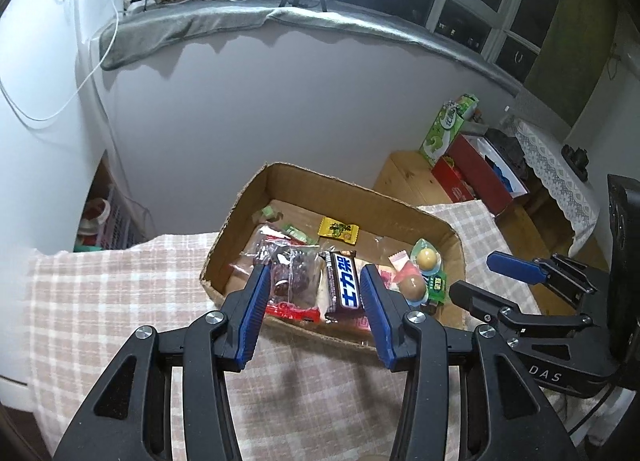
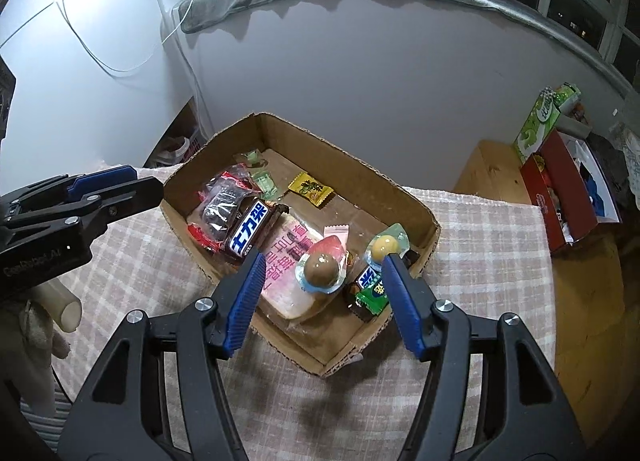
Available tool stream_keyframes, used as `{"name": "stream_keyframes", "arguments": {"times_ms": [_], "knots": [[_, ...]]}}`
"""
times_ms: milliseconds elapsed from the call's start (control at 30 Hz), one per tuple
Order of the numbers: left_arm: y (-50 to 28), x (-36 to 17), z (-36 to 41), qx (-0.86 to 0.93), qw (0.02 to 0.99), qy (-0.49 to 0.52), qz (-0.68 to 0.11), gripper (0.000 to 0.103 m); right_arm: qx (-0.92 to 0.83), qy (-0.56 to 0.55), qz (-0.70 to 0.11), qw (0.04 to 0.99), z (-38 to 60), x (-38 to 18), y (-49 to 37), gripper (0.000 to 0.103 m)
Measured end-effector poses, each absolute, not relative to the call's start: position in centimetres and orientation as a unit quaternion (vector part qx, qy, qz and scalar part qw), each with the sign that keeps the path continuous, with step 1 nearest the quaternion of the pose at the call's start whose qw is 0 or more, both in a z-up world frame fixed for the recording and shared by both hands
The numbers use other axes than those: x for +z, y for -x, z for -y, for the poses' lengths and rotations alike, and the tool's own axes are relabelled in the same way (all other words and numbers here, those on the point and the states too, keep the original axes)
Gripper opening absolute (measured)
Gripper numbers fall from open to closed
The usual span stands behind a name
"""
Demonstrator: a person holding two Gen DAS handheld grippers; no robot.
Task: Organize snacks
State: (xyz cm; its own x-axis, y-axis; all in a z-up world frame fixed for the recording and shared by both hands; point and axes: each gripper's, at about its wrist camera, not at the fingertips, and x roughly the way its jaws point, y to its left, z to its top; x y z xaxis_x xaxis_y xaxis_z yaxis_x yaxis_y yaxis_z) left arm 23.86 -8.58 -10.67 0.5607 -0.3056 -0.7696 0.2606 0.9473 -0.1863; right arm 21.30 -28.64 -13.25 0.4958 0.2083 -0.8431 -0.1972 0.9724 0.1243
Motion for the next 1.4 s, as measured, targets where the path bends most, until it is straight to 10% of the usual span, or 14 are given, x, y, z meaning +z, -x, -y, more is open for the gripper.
{"name": "stream_keyframes", "arguments": {"times_ms": [1100,1200,1400], "knots": [[-15.4,-6.4,6.4,-0.133,0.904,0.038,-0.404,0.057,0.074,0.008,-0.442,0.894,28.2,-6.8,-13.7,0.07],[-14.5,-5.8,6.3,-0.132,0.907,0.039,-0.398,0.057,0.073,0.005,-0.43,0.9,28.1,-5.8,-12.8,0.093],[-13.1,-5.4,6.4,-0.13,0.909,0.032,-0.395,0.059,0.071,0.004,-0.409,0.91,28.0,-3.9,-11.1,0.095]]}}
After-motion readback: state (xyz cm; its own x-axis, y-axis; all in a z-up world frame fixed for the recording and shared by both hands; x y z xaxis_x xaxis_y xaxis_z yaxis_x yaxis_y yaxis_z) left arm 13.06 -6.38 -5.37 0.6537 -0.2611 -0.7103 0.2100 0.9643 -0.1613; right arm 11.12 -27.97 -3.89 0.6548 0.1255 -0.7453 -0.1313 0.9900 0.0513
